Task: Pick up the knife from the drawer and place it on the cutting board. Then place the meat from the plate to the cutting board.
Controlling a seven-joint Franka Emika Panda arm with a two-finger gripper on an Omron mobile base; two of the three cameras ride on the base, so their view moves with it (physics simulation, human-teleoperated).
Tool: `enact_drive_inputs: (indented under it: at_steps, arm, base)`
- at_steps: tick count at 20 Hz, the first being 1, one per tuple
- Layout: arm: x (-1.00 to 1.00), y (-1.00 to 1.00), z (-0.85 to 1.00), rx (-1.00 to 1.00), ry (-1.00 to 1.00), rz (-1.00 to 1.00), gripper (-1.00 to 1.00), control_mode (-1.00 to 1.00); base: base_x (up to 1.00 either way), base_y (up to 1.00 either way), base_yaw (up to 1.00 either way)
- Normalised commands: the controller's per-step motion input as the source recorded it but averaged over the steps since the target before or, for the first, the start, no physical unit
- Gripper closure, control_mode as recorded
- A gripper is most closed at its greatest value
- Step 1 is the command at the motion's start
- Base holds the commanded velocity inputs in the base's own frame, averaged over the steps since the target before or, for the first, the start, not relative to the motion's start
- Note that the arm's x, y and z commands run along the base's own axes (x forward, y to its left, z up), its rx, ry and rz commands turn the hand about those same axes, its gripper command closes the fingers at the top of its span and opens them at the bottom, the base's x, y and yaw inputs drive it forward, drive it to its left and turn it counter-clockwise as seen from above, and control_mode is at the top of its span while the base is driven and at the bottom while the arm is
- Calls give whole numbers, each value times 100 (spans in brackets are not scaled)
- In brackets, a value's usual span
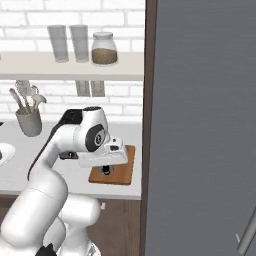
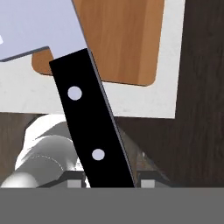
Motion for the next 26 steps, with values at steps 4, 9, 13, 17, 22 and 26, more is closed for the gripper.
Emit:
enact_drive_inputs:
  at_steps: [4, 9, 13, 17, 22, 26]
  arm:
    - [10, 0, -45, 10, 8, 0, 100, -100]
    - [44, 0, -58, 0, 3, 0, 100, -100]
    - [53, 0, -31, 0, 1, -2, 100, -100]
    - [60, 0, -28, 0, 0, -3, 100, -100]
    - [72, 0, -38, 0, 0, -2, 100, -100]
    - [31, -4, -68, 0, 3, 0, 100, -100]
  base:
    - [0, 0, 0]
    - [0, 0, 0]
    - [0, 0, 0]
    - [0, 0, 0]
    - [0, 0, 0]
    - [0, 0, 0]
